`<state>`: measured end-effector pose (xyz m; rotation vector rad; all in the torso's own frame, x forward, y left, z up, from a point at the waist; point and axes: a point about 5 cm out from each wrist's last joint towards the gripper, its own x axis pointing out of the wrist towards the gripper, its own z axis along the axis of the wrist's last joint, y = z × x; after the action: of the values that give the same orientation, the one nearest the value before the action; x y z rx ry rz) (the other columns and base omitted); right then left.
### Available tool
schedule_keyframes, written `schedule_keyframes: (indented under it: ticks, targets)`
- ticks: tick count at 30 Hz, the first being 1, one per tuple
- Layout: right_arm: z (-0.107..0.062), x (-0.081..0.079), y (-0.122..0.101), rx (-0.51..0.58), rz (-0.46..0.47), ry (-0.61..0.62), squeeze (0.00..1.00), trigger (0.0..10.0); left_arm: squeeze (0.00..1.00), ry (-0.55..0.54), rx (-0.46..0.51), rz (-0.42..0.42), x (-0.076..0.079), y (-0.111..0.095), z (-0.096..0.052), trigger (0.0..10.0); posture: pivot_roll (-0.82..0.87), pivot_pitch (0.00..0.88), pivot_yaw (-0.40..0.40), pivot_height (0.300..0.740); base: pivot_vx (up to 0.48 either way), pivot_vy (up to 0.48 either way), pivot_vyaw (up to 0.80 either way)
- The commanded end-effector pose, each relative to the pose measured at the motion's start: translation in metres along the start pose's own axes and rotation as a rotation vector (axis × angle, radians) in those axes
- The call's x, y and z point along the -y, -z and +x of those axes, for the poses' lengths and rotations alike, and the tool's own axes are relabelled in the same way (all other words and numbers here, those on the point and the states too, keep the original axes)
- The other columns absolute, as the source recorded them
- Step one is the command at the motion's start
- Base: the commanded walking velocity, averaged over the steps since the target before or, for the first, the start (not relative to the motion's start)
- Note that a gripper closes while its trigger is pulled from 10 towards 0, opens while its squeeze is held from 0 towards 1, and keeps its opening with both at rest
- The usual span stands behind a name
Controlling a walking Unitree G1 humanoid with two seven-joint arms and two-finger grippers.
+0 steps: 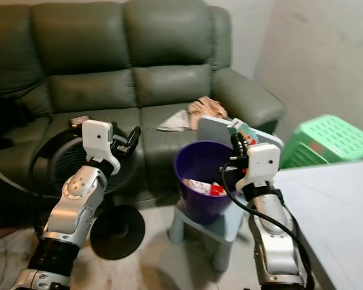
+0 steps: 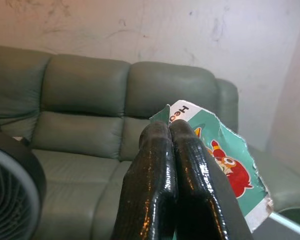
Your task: Picking trash to rubbish bin
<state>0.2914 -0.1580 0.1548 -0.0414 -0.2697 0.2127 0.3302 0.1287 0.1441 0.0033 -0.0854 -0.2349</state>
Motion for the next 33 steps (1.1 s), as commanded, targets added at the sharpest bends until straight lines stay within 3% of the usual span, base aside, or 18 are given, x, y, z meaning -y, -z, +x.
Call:
schedule_keyframes:
  ticks: [1, 6, 14, 17, 21, 23, 33]
  targets:
    - [-0.004, 0.011, 0.007, -0.046, 0.023, 0.027, 0.00, 10.0, 0.00, 0.133, 0.035, 0.032, 0.026, -0.003, 0.000, 10.0, 0.06, 0.000, -0.019, 0.740, 0.000, 0.000, 0.00]
    - [-0.002, 0.017, 0.011, -0.086, -0.025, 0.007, 0.00, 10.0, 0.00, 0.218, 0.031, 0.025, 0.037, 0.001, -0.005, 10.0, 0.06, 0.000, -0.023, 0.740, 0.000, 0.000, 0.00]
    - [0.000, 0.028, 0.009, -0.083, -0.030, 0.005, 0.00, 10.0, 0.00, 0.173, 0.041, -0.018, 0.030, -0.001, -0.005, 10.0, 0.07, 0.000, -0.029, 0.740, 0.000, 0.000, 0.00]
    - [0.002, 0.030, 0.008, -0.077, -0.013, 0.012, 0.00, 10.0, 0.00, 0.185, 0.090, -0.021, 0.030, -0.006, -0.005, 10.0, 0.07, 0.000, -0.030, 0.740, 0.000, 0.000, 0.00]
    - [0.003, 0.026, 0.006, -0.061, 0.002, -0.012, 0.00, 10.0, 0.00, 0.204, 0.145, -0.055, 0.029, -0.016, -0.003, 10.0, 0.07, 0.000, -0.029, 0.740, 0.000, 0.000, 0.00]
    - [0.004, 0.026, 0.006, -0.060, 0.002, -0.013, 0.00, 10.0, 0.00, 0.203, 0.116, -0.025, 0.027, -0.014, -0.002, 10.0, 0.07, 0.000, -0.028, 0.740, 0.000, 0.000, 0.00]
    - [0.004, 0.023, 0.007, -0.058, 0.019, -0.024, 0.00, 10.0, 0.00, 0.177, 0.105, -0.034, 0.019, -0.014, 0.002, 10.0, 0.07, 0.000, -0.024, 0.740, 0.000, 0.000, 0.00]
